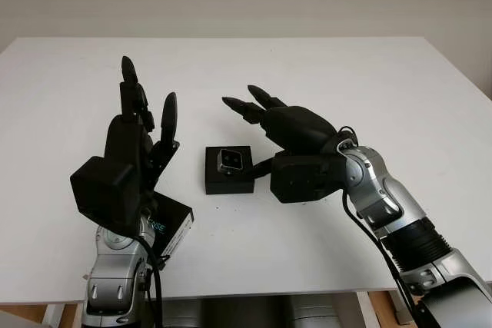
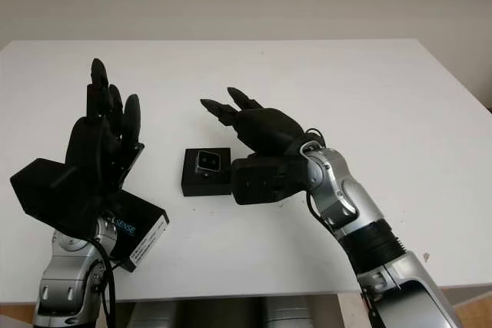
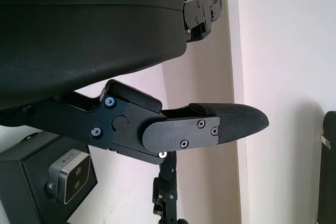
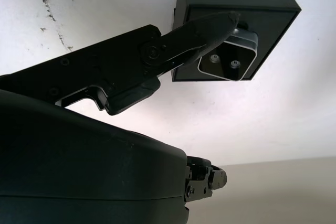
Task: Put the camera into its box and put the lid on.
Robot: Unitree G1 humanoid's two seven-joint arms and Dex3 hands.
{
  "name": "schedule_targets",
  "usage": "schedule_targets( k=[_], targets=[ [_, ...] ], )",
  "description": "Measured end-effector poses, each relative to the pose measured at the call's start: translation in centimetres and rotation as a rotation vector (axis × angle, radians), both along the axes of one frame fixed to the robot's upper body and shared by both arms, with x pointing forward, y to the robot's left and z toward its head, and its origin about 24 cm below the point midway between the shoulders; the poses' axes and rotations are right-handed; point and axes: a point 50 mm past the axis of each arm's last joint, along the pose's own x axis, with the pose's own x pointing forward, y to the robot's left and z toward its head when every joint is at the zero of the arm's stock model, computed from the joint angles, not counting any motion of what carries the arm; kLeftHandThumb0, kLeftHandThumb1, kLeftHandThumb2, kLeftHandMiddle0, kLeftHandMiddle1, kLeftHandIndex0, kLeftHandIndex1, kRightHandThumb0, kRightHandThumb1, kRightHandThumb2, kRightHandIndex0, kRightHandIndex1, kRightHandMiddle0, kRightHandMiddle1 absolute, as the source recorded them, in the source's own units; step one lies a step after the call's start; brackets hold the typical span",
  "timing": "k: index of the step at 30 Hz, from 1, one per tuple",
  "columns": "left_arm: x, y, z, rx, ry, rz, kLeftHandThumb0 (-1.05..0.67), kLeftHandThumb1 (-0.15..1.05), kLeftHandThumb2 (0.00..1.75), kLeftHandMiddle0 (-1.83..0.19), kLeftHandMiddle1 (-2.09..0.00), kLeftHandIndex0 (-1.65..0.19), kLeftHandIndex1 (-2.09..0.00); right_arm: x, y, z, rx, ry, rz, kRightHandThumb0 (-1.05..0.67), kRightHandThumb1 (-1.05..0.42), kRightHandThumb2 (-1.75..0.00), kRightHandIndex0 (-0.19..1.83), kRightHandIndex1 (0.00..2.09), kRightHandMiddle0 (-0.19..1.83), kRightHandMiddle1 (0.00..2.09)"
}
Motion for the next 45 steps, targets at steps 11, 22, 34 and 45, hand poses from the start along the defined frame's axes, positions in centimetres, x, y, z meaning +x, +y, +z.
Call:
schedule_targets(
  k=[11, 22, 34, 45],
  targets=[
    [0.0, 0.0, 0.0, 0.000, 0.016, 0.000, -0.75, 1.05, 0.53, 0.19, 0.00, 0.19, 0.00, -1.0, -0.7, -0.3, 0.232, -0.053, 0.114, -0.69, -1.05, -0.34, 0.13, 0.12, 0.19, 0.13],
    [-0.1, 0.1, 0.1, 0.004, 0.025, 0.005, -0.72, 1.05, 0.54, 0.19, 0.00, 0.19, 0.00, -3.3, -2.4, -2.9, 0.107, 0.027, 0.244, -0.71, -1.05, -0.59, 0.05, 0.05, 0.10, 0.06],
    [-0.1, 0.1, 0.2, 0.005, 0.025, 0.003, -0.74, 1.05, 0.53, 0.19, 0.00, 0.19, 0.00, -4.4, -2.2, -4.1, -0.030, 0.021, 0.334, -0.70, -1.05, -0.68, 0.00, 0.04, 0.08, 0.05],
    [-0.2, -0.2, 0.3, -0.001, 0.019, 0.004, -0.76, 1.05, 0.51, 0.19, 0.00, 0.19, 0.00, -3.8, -1.5, -4.8, -0.098, 0.020, 0.348, -0.74, -1.05, -0.63, -0.05, 0.04, 0.03, 0.04]
  ],
)
